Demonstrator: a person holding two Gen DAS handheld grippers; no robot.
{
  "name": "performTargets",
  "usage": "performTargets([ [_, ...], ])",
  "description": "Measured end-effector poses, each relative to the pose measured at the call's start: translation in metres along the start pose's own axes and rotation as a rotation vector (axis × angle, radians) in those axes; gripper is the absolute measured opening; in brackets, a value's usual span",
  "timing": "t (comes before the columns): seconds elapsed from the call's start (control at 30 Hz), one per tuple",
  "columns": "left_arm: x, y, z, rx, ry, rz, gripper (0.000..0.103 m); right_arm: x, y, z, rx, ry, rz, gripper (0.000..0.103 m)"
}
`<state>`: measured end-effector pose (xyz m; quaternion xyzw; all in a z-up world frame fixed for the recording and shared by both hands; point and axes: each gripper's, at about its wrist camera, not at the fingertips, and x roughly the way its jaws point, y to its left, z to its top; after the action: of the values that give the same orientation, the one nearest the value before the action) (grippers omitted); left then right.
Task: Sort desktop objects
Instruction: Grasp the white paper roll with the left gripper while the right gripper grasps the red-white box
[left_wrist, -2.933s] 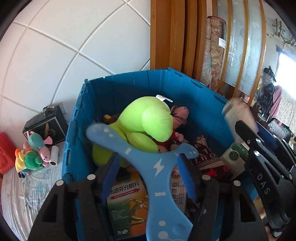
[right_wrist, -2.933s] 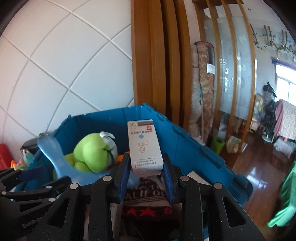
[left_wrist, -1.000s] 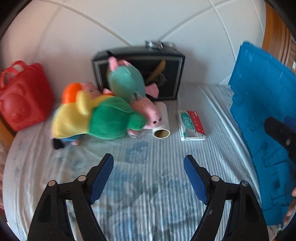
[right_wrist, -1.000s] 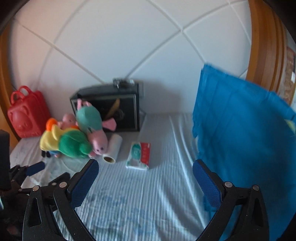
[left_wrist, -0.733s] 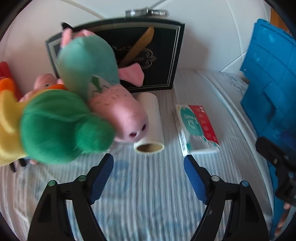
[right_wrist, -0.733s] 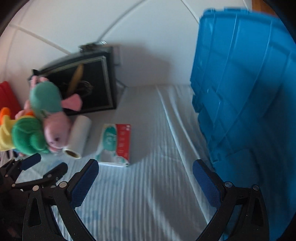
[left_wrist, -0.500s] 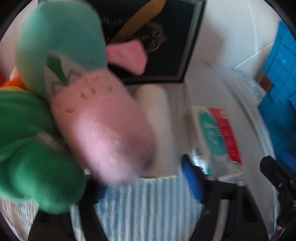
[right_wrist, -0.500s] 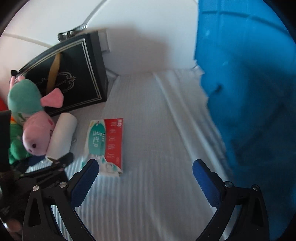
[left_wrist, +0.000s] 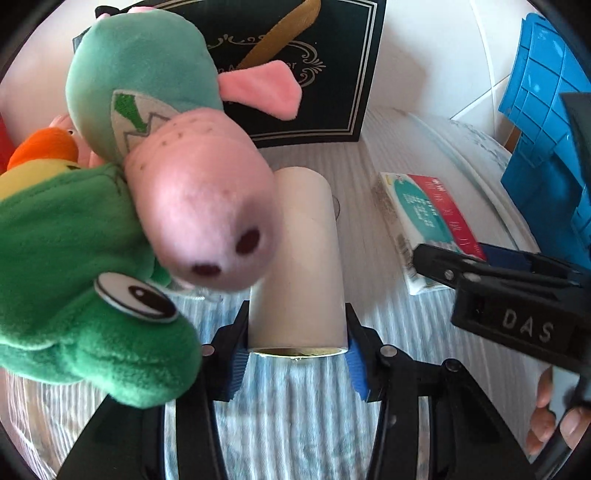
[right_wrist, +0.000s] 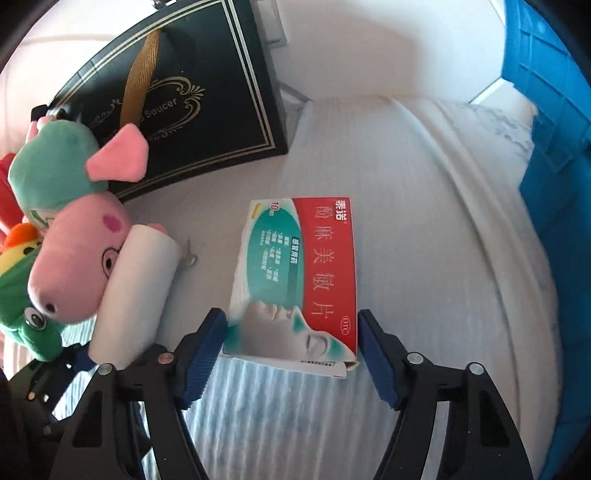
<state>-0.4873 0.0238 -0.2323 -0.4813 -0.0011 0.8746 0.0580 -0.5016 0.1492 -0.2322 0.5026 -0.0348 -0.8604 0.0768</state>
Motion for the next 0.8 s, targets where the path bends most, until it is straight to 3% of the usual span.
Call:
performTargets([
  [0.43, -0.046, -0.017, -0.070, 0.054, 0.069, 0.033, 0.045, -0.046, 0.000, -0.077, -0.056, 0.132, 0.000, 0.075],
  [0.47, -0.048, -0.018, -0.071, 0.053, 0.078, 0.038, 0.045, -0.048, 0.001, -0.080, -0.062, 0.137, -0.009, 0.084],
  [0.53, -0.051, -0.018, -0.067, 0.043, 0.072, 0.040, 0.045, -0.051, 0.001, -0.082, -0.066, 0.132, -0.024, 0.089],
  [0.7, -0.053, -0.013, -0.049, 0.030, 0.049, 0.048, 0.052, -0.056, 0.000, -0.074, -0.045, 0.096, -0.017, 0.089],
  [0.8, -0.037, -0.014, -0.039, 0.026, 0.081, 0.050, 0.052, -0.050, 0.004, -0.065, -0.046, 0.099, -0.017, 0.089],
])
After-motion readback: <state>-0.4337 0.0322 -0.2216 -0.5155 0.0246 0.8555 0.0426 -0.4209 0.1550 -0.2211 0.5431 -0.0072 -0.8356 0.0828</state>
